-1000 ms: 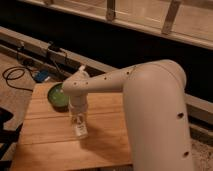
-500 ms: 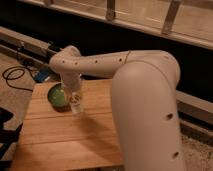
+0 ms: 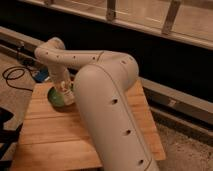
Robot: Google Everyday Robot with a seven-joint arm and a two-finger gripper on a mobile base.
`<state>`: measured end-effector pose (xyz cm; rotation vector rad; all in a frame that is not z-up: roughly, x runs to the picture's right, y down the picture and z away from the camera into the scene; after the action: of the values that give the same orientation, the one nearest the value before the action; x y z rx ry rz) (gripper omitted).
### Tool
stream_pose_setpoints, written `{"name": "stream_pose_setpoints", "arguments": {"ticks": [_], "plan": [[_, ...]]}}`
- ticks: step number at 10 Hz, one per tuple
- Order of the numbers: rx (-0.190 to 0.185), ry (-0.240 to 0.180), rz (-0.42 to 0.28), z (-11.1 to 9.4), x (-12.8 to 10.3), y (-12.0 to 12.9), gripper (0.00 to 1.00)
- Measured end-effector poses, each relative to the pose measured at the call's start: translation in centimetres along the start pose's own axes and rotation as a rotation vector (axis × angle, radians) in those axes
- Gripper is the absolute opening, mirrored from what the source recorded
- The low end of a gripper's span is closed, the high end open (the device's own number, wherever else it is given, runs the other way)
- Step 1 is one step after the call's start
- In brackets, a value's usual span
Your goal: Place the bottle in the ceramic bowl
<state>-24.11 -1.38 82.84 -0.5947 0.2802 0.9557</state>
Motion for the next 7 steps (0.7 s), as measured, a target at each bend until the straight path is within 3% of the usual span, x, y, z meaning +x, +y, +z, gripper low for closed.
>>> {"name": "stream_pose_setpoints", "arguments": {"ticks": [3, 4, 7], "plan": [[-0.013, 0.011, -0.021, 0.83, -1.08, 0.18, 0.00], [-0.013, 0.013, -0.018, 0.83, -1.00, 0.00, 0.04], [-0.012, 0.013, -0.018, 0.85, -0.98, 0.00, 0.30]]}}
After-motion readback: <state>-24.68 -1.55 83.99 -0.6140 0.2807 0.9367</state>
